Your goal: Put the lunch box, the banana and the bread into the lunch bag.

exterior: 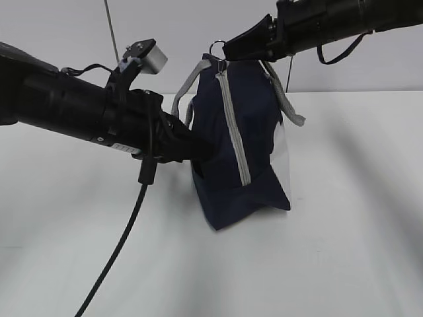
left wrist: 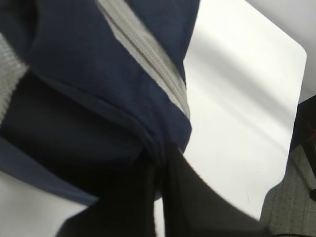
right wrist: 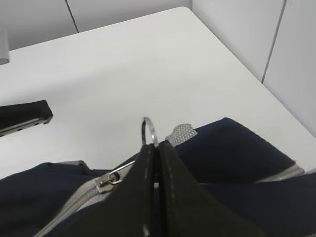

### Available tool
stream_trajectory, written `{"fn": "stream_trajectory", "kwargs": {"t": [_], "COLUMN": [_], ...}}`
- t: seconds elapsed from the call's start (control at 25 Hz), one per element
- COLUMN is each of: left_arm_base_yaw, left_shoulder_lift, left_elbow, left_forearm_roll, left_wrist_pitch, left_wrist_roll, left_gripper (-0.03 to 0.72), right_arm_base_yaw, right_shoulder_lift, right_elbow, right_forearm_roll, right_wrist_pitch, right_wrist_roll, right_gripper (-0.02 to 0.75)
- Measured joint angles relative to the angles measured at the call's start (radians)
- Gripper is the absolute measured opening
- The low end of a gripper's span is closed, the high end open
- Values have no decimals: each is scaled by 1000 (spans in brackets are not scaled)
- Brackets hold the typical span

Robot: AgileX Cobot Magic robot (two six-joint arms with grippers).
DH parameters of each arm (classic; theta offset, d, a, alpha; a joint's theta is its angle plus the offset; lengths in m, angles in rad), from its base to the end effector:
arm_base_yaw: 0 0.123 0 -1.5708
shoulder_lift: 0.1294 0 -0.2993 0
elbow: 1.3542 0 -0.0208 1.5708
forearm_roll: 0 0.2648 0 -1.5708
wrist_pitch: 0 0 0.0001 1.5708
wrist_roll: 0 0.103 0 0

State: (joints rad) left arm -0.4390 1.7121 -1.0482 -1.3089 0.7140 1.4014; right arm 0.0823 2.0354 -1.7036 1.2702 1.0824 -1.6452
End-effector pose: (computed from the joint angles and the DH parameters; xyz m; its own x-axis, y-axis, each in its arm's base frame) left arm 0.3063 -0.2159 0.2274 -0.5138 0.3872 -0.7655 0.8290 0.4539 -0.3268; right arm 0.4610 0.1252 0.2893 -0.1369 -0.3410 -0.9300 -0.9370 0.3491 0.0100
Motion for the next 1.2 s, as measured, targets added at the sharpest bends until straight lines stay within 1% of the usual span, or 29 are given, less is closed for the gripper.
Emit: {"fn": "stream_trajectory", "kwargs": {"t": [0.2,0.48,0.72,1.04,1.2], "left_arm_base_yaw": [3,4,4,4,4], "left_shoulder_lift": [0,0,0,0,0], "left_elbow": [-4,-6,-7,-7,-6], "left_forearm_roll": [-2,23,40,63,129], "left_wrist_pitch": [0,2,50,126,158], "left_wrist_roll": [-7,-45,-47,-58,-101], "left_gripper": [5,5,5,4,4], "right_arm_base_yaw": [-2,-35,-57,-62,-64], "right_shoulder_lift": [40,67,69,78,112], "right_elbow": [-60,-127,-168,-191,-191], "right_forearm_roll": [-15,-48,-47,-44,-41], "right_wrist_pitch": [-4,39,42,-26,-95], "right_wrist_roll": [29,92,114,119,119], "right_gripper": [0,0,0,0,0]}}
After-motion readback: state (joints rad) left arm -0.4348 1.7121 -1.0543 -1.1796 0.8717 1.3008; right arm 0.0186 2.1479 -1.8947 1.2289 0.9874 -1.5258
